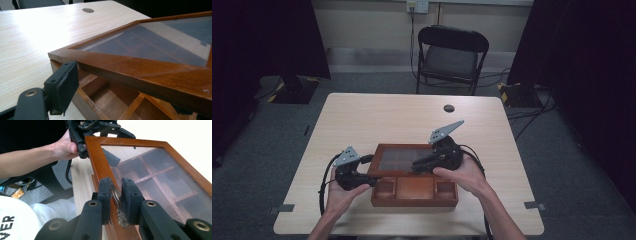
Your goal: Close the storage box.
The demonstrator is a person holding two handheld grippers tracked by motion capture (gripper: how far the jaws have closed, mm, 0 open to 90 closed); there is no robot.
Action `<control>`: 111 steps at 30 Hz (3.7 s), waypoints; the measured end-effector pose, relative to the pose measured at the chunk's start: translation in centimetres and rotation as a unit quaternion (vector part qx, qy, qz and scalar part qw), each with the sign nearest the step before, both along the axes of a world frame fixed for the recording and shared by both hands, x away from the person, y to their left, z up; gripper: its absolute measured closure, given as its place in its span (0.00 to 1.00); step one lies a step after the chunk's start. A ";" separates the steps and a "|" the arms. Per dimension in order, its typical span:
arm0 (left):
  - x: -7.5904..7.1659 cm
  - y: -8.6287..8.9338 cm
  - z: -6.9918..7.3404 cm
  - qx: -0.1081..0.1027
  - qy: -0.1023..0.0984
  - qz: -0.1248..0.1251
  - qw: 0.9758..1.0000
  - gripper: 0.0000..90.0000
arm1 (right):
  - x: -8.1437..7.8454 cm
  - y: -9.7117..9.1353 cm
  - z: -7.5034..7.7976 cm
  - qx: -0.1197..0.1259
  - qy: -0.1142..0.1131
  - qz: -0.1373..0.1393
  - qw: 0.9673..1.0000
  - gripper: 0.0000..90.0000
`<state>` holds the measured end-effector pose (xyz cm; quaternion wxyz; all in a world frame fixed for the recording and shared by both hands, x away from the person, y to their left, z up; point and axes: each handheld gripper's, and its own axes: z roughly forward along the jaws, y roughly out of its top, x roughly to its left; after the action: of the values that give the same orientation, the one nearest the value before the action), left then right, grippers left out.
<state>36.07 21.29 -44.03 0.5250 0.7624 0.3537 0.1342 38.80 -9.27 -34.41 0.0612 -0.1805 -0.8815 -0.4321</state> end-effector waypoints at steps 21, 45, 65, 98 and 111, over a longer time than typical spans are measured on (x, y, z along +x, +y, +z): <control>0.1 0.1 -0.2 0.007 0.008 0.000 1.000 0.22 | 0.5 0.4 -0.8 -0.007 0.008 0.021 1.000 0.92; -0.6 4.2 -1.8 0.036 0.039 0.030 0.998 0.24 | -0.1 0.7 -0.8 -0.019 -0.009 0.019 1.000 0.92; 0.4 7.0 -1.5 0.055 0.037 0.085 0.994 0.18 | -1.4 1.0 -3.2 -0.043 -0.014 0.032 0.998 0.92; 0.6 6.6 -2.1 0.072 0.043 0.080 0.993 0.18 | -2.8 1.2 -8.5 -0.063 -0.003 0.020 0.998 0.86; 1.0 7.2 -2.5 0.085 0.053 0.106 0.989 0.18 | -1.7 -2.6 -5.8 0.001 -0.030 -0.103 0.994 0.58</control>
<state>37.05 28.45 -46.54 0.4217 0.7685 0.4472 0.1779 37.10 -11.83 -40.17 -0.0101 -0.2575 -0.8593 -0.4418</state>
